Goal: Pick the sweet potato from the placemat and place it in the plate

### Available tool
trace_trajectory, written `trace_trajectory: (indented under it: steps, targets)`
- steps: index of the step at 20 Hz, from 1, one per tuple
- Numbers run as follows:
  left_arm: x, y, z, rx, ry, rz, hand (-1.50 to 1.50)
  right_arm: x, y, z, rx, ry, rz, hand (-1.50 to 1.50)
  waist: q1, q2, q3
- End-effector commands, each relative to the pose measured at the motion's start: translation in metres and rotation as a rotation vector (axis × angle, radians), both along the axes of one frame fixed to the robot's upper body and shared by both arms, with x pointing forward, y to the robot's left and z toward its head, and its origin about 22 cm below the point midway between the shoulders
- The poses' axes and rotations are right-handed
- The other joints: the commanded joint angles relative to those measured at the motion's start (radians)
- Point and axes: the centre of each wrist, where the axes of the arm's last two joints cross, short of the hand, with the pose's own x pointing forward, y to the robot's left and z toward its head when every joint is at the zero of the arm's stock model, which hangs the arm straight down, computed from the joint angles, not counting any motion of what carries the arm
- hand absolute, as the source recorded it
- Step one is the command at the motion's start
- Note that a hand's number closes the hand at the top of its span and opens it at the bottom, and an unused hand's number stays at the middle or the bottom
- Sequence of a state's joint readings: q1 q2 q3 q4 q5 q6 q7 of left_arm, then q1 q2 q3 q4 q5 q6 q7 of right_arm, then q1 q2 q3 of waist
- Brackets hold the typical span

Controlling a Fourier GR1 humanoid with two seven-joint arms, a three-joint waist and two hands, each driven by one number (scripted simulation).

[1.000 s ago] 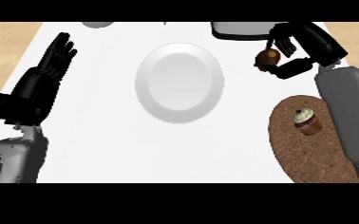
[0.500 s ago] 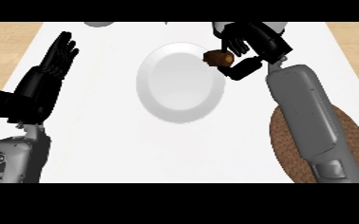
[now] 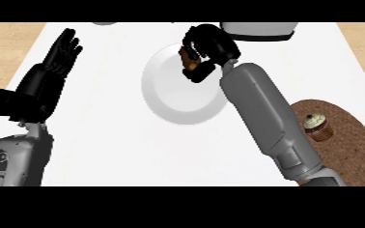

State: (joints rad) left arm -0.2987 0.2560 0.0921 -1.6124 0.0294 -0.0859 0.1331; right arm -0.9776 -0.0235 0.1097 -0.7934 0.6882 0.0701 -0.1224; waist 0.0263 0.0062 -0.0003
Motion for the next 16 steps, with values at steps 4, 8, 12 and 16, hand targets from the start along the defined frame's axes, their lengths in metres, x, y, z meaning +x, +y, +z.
trace_trajectory:
  steps: [4, 8, 12, 16]
  targets:
    - [-0.005, 0.011, 0.004, -0.001, -0.011, -0.015, 0.0, 0.005, 0.019, -0.039, -0.129, 0.01, -0.019, 1.5, 0.027, 0.006, 0.0]
    - [0.01, 0.011, 0.007, -0.003, -0.017, -0.058, 0.0, 0.007, 0.015, -0.047, -0.002, 0.128, -0.146, -1.5, 0.061, 0.015, 0.0]
    - [0.02, -0.009, 0.014, 0.014, -0.013, -0.063, 0.0, 0.007, 0.013, -0.058, 0.029, 0.194, -0.074, -1.5, 0.057, 0.017, 0.001]
    - [0.009, -0.018, -0.003, -0.005, -0.009, -0.079, 0.0, 0.003, 0.009, -0.068, 0.16, 0.197, -0.051, -1.5, 0.074, 0.018, 0.001]
